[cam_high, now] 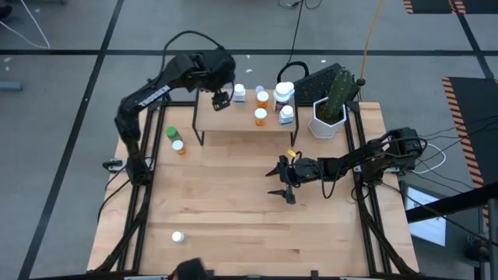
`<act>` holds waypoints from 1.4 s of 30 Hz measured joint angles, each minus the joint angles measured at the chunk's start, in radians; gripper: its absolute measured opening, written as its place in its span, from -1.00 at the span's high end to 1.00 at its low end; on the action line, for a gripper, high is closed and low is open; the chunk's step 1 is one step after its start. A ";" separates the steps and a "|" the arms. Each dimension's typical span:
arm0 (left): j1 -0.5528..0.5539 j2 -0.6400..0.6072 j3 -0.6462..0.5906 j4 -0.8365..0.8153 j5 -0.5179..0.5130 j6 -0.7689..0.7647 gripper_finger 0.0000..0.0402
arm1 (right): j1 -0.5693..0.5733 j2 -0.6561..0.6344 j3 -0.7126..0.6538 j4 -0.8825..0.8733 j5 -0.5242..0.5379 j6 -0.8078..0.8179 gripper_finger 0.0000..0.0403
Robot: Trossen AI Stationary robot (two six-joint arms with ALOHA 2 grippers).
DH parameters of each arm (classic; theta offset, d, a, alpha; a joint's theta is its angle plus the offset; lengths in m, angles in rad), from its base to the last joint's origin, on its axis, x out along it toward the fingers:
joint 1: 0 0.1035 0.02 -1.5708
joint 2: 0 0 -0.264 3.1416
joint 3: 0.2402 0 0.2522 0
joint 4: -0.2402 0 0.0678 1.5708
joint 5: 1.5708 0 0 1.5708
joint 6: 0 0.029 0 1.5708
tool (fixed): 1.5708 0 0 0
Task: Pick and place medicine bottles onto shelf by color
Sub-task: Put the green medicine bottle on the shelf
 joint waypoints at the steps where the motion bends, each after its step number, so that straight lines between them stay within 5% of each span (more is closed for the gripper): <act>1: -0.004 -0.013 0.000 -0.039 0.000 -0.064 -0.59 | 0.000 0.000 0.000 0.000 0.000 -0.003 -0.56; 5: -0.046 -0.105 -0.076 -0.152 -0.001 -0.257 -0.59 | 0.000 0.000 0.000 -0.007 -0.006 -0.017 -0.56; 14: -0.258 -0.519 -0.599 -0.002 -0.156 -0.577 -0.59 | 0.007 0.000 0.000 -0.024 -0.052 -0.038 -0.56; 20: -0.311 -0.684 -0.845 -0.021 -0.185 -0.820 -0.59 | 0.007 0.000 0.000 0.008 -0.052 -0.054 -0.56; 33: -0.123 -0.783 -1.139 0.007 -0.223 -0.980 -0.59 | 0.007 0.000 0.000 0.113 -0.052 -0.054 -0.56; 42: 0.028 -0.780 -1.335 0.289 -0.156 -0.927 -0.59 | 0.006 0.000 0.000 0.108 -0.052 -0.064 -0.56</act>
